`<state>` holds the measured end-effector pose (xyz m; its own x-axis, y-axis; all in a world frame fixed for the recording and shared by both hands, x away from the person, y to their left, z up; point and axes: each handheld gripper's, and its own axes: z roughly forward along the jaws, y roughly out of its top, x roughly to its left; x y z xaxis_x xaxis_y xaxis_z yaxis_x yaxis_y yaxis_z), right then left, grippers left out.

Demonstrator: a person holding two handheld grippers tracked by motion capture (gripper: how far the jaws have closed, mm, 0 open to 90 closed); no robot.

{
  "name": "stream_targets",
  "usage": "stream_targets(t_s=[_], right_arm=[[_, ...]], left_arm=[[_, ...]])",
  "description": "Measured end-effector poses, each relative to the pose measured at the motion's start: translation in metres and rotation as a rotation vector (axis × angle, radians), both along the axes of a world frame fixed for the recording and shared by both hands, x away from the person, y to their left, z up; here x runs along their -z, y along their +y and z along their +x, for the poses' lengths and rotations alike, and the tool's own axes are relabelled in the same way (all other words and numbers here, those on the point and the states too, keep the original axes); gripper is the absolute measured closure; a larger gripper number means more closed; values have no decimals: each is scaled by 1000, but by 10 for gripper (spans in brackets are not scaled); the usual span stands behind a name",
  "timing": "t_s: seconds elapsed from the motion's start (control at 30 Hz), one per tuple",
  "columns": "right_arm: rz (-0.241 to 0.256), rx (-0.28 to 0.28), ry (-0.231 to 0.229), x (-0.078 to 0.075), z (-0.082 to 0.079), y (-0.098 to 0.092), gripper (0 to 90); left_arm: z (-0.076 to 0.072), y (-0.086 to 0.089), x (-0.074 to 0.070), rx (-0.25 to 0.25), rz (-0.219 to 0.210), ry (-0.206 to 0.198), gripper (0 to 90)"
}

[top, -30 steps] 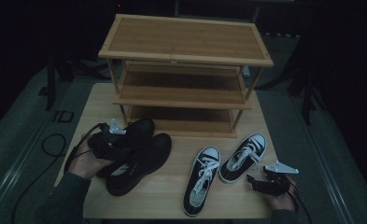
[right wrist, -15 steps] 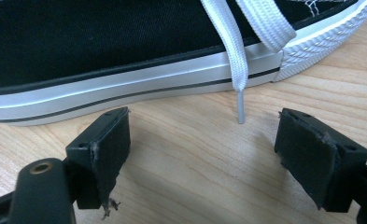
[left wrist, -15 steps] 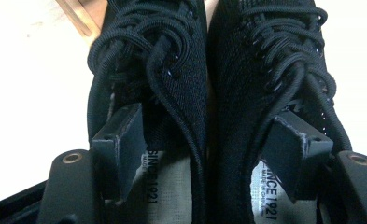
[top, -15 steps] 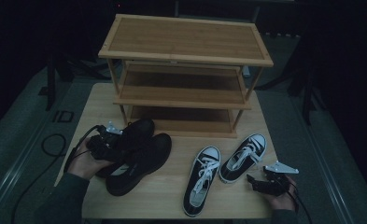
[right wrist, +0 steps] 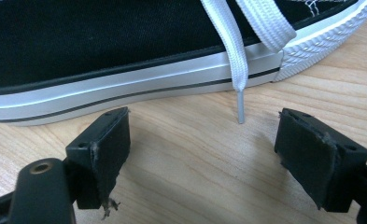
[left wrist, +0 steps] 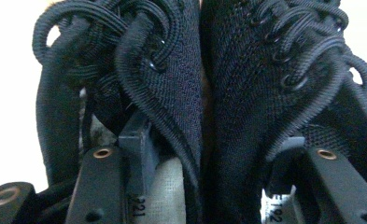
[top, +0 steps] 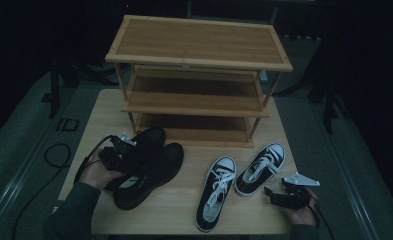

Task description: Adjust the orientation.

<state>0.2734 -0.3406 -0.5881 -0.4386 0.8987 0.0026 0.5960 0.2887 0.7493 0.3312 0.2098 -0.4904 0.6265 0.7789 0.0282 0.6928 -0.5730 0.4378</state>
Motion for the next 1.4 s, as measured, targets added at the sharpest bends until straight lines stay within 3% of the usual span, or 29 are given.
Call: stream_targets(t_s=[0.2, 0.33, 0.6, 0.77, 0.83, 1.0, 1.4], right_arm=[[0, 0, 0, 0, 0, 0, 179], [0, 0, 0, 0, 0, 0, 179], [1, 0, 1, 0, 0, 0, 177], [1, -1, 1, 0, 0, 0, 176], [1, -1, 2, 0, 0, 0, 176], [1, -1, 2, 0, 0, 0, 177], [1, -1, 1, 0, 0, 0, 177]], left_arm=[[0, 0, 1, 23, -11, 14, 662], [-2, -3, 0, 34, 21, -14, 815], [-5, -1, -1, 24, 7, -33, 836], [-6, -2, -3, 27, 1, -57, 839], [-8, -4, -6, 28, 3, -84, 841], [-7, -6, -12, 34, -14, -81, 841], [-2, -17, -19, 54, 3, -90, 841]])
